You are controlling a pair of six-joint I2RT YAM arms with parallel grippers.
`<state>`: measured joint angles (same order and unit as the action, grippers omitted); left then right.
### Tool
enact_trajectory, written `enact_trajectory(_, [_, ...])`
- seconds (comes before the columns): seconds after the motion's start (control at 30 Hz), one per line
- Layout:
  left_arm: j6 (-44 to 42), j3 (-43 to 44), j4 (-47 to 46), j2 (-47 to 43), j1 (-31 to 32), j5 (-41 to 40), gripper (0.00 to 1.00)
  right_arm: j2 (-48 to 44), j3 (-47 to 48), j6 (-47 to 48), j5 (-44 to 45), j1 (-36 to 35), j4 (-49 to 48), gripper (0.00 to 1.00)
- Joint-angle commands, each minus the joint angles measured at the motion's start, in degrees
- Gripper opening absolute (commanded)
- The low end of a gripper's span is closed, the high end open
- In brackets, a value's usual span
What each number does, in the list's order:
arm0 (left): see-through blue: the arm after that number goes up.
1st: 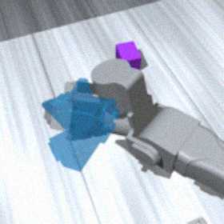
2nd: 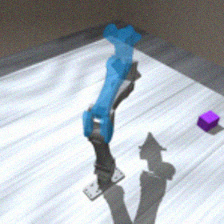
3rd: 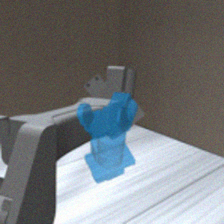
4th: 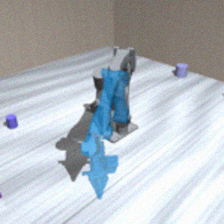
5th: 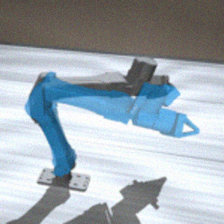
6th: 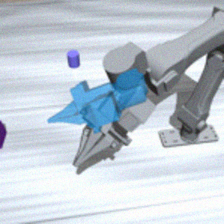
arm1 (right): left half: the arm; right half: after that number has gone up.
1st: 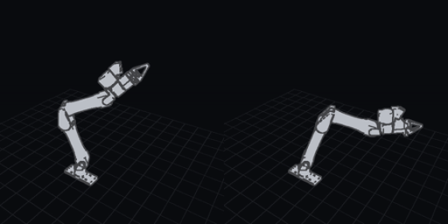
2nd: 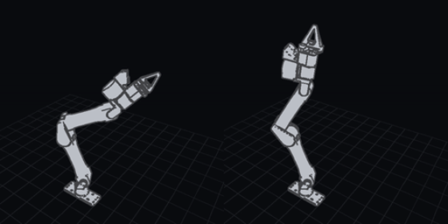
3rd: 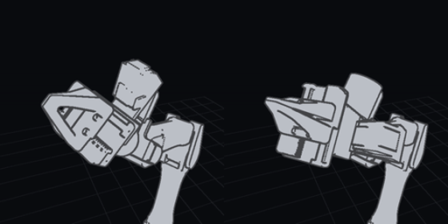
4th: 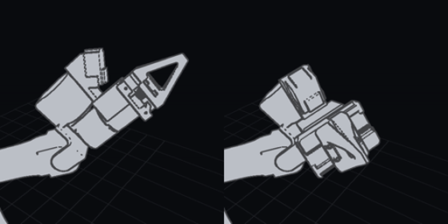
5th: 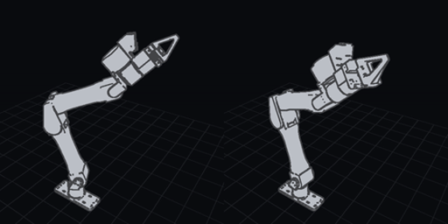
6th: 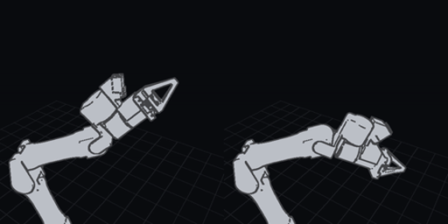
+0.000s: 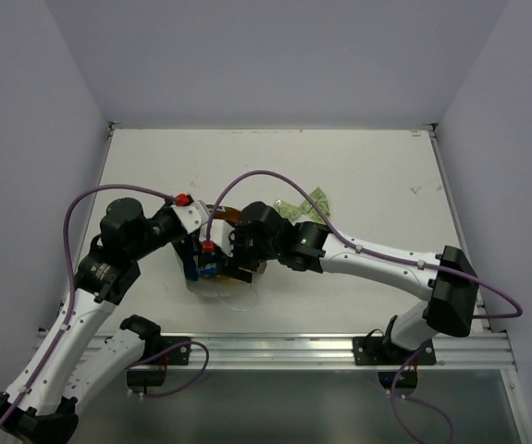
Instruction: Take the snacks out of the paper bag
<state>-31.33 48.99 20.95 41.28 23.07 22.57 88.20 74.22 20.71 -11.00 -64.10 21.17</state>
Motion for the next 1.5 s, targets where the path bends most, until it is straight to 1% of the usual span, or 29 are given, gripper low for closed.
enact_trajectory(0.0, [-1.1,1.5,-3.5,-0.7,0.3,1.2,0.00,1.5,-1.2,1.4,1.5,-0.2,-3.3,0.71])
enact_trajectory(0.17, [1.1,2.6,-4.3,1.8,0.3,0.8,0.00,2.3,-1.4,0.9,1.1,-0.2,-3.9,0.71])
enact_trajectory(0.37, [2.2,1.7,-5.5,2.2,0.3,1.4,0.00,2.7,-3.6,0.9,2.1,-0.2,-8.4,0.71])
enact_trajectory(0.47, [2.7,1.5,-6.3,1.6,0.3,1.6,0.00,4.0,-3.5,1.0,1.8,-0.2,-8.9,0.69])
enact_trajectory(0.57, [3.0,1.2,-6.4,1.4,0.3,1.9,0.00,5.6,-3.2,0.9,1.3,-0.2,-9.9,0.66])
enact_trajectory(0.6, [3.1,1.2,-6.5,1.4,0.3,1.9,0.00,6.0,-3.1,0.8,1.2,-0.2,-10.1,0.60])
enact_trajectory(0.7, [3.2,0.8,-6.5,1.4,0.3,1.8,0.00,6.4,-2.8,0.8,1.2,-0.2,-10.0,0.46])
enact_trajectory(0.73, [3.1,0.6,-6.8,1.4,0.3,1.7,0.00,6.5,-2.5,1.0,1.2,-0.2,-9.6,0.31])
enact_trajectory(0.8, [3.2,0.1,-7.1,1.2,0.3,1.2,0.00,6.2,-1.8,0.9,1.3,-0.2,-7.9,0.16])
enact_trajectory(0.83, [3.1,-0.1,-7.2,1.1,0.3,0.9,0.00,5.4,-1.4,1.0,1.4,-0.3,-7.2,0.06])
enact_trajectory(0.9, [2.9,-0.5,-7.1,1.0,0.3,0.3,0.00,3.7,-1.1,1.0,1.3,-0.2,-6.0,0.00])
enact_trajectory(1.03, [2.7,-0.9,-7.3,0.6,0.3,-0.9,0.00,-2.8,-0.9,1.1,1.2,-0.3,-3.8,0.00])
enact_trajectory(1.07, [2.6,-1.0,-7.3,0.5,0.3,-1.0,0.00,-5.6,-0.7,1.1,1.4,-0.2,-3.2,0.00])
enact_trajectory(1.17, [2.5,-1.1,-7.3,0.2,0.3,-1.8,0.00,-10.1,-0.1,1.1,2.9,-0.2,-1.0,0.00])
enact_trajectory(1.2, [2.4,-1.2,-7.3,0.2,0.3,-2.0,0.00,-12.9,-0.2,1.0,3.3,-0.2,-0.4,0.00])
enact_trajectory(1.37, [2.0,-1.1,-7.3,0.3,0.3,-3.0,0.00,-21.2,-0.4,0.6,8.7,0.3,1.2,0.00])
enact_trajectory(1.47, [1.5,-1.3,-7.3,0.1,0.3,-3.8,0.00,-26.0,-0.8,-1.4,13.5,3.2,1.2,0.00])
